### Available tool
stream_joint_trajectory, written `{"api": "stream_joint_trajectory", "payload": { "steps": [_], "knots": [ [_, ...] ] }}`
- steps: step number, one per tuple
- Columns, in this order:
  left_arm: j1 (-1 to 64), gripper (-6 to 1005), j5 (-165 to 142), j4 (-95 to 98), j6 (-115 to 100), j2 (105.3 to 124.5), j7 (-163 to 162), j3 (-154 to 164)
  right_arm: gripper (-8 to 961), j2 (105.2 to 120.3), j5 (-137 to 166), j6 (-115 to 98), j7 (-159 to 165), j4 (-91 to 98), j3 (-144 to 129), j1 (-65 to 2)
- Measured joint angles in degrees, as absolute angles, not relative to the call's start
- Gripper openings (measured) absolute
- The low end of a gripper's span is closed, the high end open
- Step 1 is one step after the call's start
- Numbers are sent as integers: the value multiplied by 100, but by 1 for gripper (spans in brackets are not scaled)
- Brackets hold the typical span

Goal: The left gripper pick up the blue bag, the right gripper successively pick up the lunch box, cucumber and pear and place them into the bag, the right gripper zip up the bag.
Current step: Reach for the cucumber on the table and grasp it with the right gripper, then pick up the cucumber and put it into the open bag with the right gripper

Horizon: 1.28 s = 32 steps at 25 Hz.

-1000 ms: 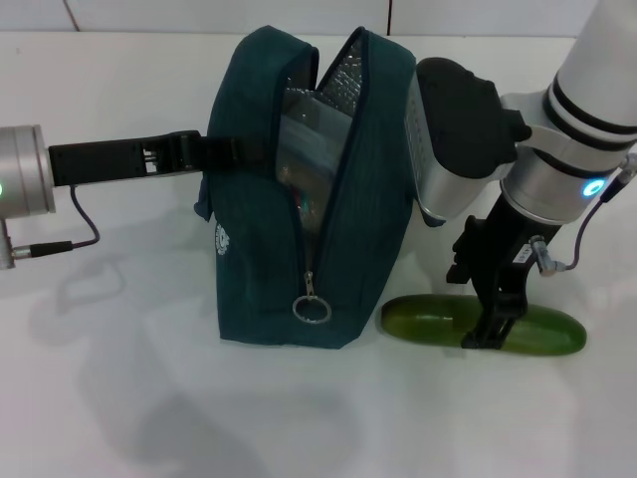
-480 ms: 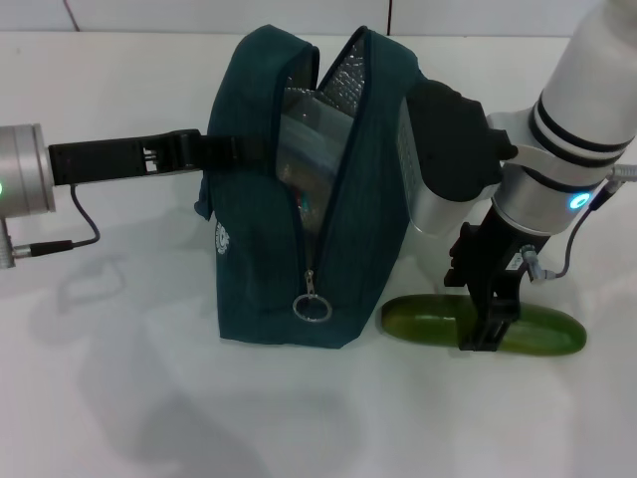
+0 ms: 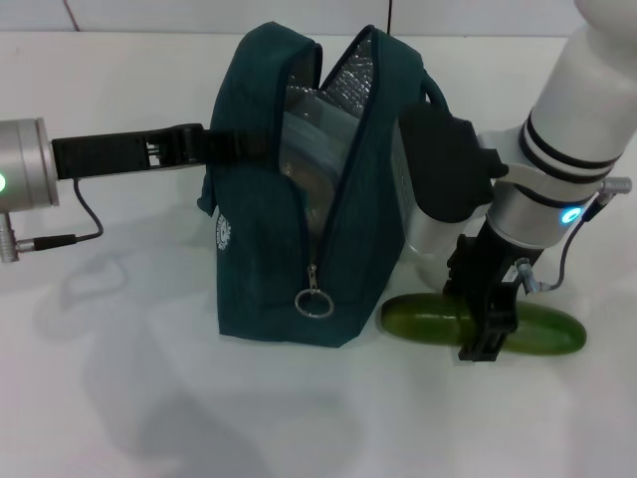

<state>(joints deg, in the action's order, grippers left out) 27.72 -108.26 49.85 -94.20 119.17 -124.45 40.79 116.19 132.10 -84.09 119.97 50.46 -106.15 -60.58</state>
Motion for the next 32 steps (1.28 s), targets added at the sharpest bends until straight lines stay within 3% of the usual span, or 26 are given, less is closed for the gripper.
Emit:
{"api": "stream_joint_trajectory", "payload": {
  "steps": [11, 16, 32],
  "knots": [
    [2804, 41, -10826, 4966, -9406, 11912, -12445, 4078, 777, 11619, 13202, -8077, 12021, 4973, -10822, -6050],
    [2812, 41, -10826, 4966, -9404, 11909, -12445, 4078, 662, 11619, 13182, -8043, 12057, 4970, -10936, -6043],
    [2762, 42, -10826, 4967, -9424, 11886, -12459, 4078, 648, 11616, 13631, -9181, 12830, 6298, -10831, -5862]
  ]
}}
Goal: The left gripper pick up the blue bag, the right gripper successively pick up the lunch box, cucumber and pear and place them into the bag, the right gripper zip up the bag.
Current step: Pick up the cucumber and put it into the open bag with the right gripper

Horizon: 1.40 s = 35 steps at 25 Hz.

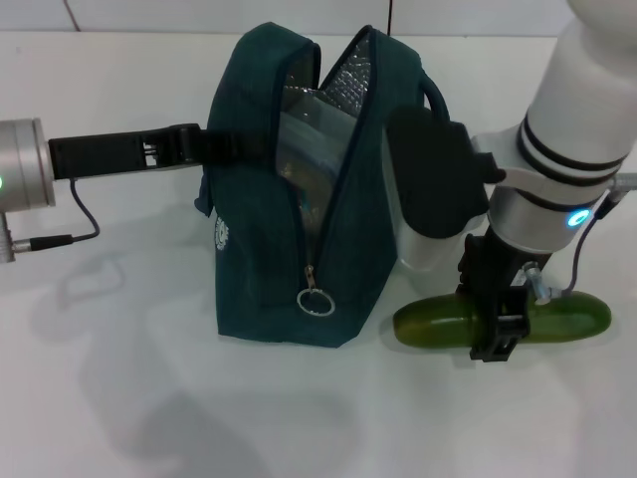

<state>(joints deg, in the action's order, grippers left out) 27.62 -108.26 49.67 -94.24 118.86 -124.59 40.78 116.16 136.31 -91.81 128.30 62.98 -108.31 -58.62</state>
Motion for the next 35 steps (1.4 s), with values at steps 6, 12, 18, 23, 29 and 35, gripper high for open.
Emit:
{"api": "stream_joint_trajectory", "payload": {
  "steps": [6, 12, 18, 23, 29, 35],
  "knots": [
    [2704, 42, -10757, 4974, -9443, 11881, -12462, 4078, 651, 11610, 13751, -9748, 12879, 7052, -10200, -5599],
    [2645, 42, -10696, 4975, -9459, 11867, -12456, 4078, 654, 11613, 14043, -10370, 12948, 8045, -9633, -5352],
    [2638, 42, -10676, 4987, -9458, 11865, -12463, 4078, 656, 11580, 14127, -10696, 13045, 8693, -9344, -5182],
    [2635, 42, -10656, 4995, -9458, 11865, -12476, 4078, 658, 11586, 14224, -10872, 13047, 8975, -9123, -5068],
    [2637, 42, -10615, 4969, -9456, 11866, -12477, 4078, 661, 11568, 14228, -11166, 13048, 9725, -8333, -5008],
    [2637, 42, -10615, 4966, -9457, 11874, -12471, 4078, 664, 11559, 14152, -11199, 13020, 10315, -7546, -4983]
  ]
}}
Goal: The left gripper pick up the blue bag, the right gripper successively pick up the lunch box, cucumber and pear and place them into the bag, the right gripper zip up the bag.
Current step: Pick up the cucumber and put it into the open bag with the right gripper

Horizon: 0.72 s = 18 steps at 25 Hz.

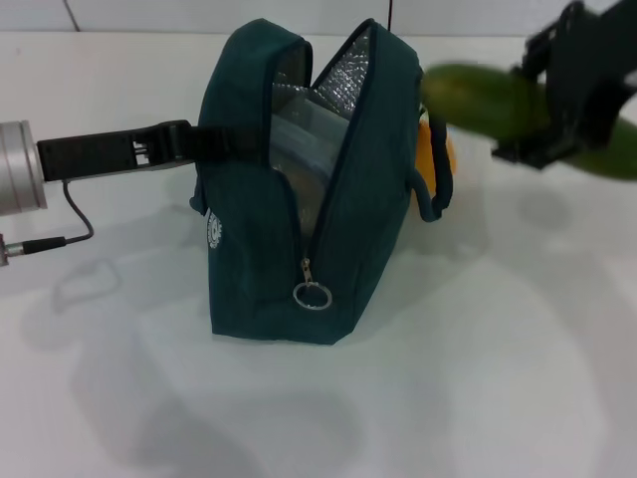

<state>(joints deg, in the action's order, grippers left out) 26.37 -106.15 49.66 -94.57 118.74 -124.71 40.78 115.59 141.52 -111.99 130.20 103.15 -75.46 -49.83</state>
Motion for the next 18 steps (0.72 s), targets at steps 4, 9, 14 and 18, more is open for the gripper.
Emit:
{"api": "stream_joint_trajectory", "payload": {
  "steps": [4, 9, 14, 18],
  "knots": [
    [2637, 42, -10608, 4966, -9457, 11883, -12461, 4078, 665, 11566, 13504, -10546, 12865, 10732, -6972, -4612],
    [2637, 42, -10579, 4966, -9457, 11903, -12461, 4078, 668, 11579, 12535, -9643, 12426, 10707, -6576, -4123],
    [2656, 42, -10536, 4965, -9457, 11912, -12471, 4083, 670, 11586, 11130, -9019, 11623, 9781, -6490, -3832],
    [2685, 42, -10526, 4959, -9457, 11914, -12471, 4095, 671, 11591, 10038, -8661, 10854, 8659, -6630, -3757]
  ]
}}
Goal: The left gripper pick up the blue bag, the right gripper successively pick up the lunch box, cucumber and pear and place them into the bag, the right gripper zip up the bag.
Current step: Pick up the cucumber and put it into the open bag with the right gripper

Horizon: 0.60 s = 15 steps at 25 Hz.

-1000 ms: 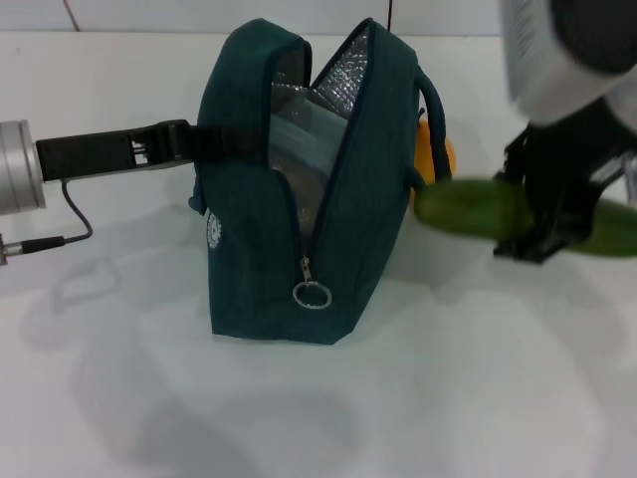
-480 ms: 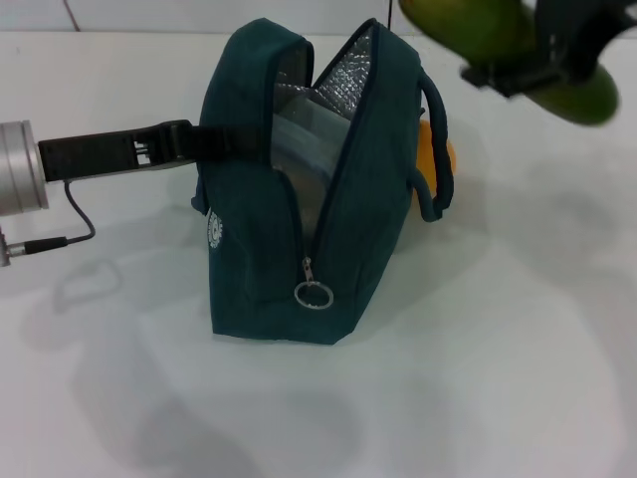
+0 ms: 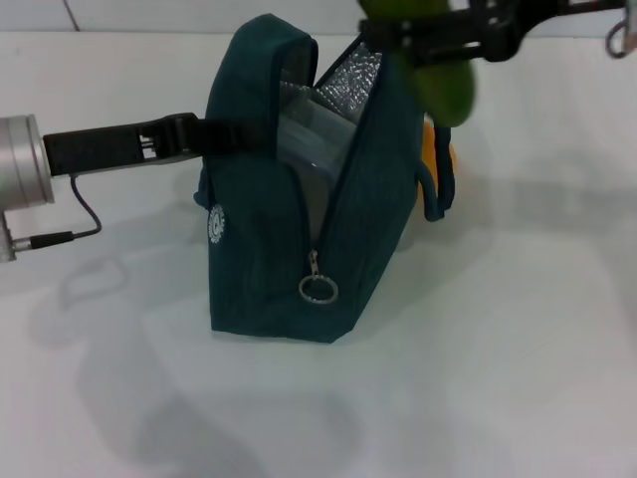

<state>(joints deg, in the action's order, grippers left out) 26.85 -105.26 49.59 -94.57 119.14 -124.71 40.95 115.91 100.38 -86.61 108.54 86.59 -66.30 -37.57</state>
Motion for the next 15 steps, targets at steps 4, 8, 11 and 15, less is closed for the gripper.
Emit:
{"api": "stream_joint_trajectory", "payload": {
  "steps": [4, 8, 11, 15],
  "knots": [
    [2688, 42, -10526, 4957, -9457, 11919, -12453, 4096, 673, 11586, 9176, -8341, 10025, 7534, -6793, -3770],
    [2701, 42, -10525, 4957, -9456, 11920, -12449, 4108, 675, 11587, 8343, -8223, 9049, 6403, -6843, -3841],
    [2706, 42, -10523, 4955, -9451, 11923, -12445, 4110, 676, 11596, 7736, -8222, 8327, 5656, -6896, -3909],
    [2707, 42, -10518, 4949, -9441, 11926, -12440, 4107, 678, 11596, 7146, -8208, 7629, 5004, -7084, -4006]
  ]
}}
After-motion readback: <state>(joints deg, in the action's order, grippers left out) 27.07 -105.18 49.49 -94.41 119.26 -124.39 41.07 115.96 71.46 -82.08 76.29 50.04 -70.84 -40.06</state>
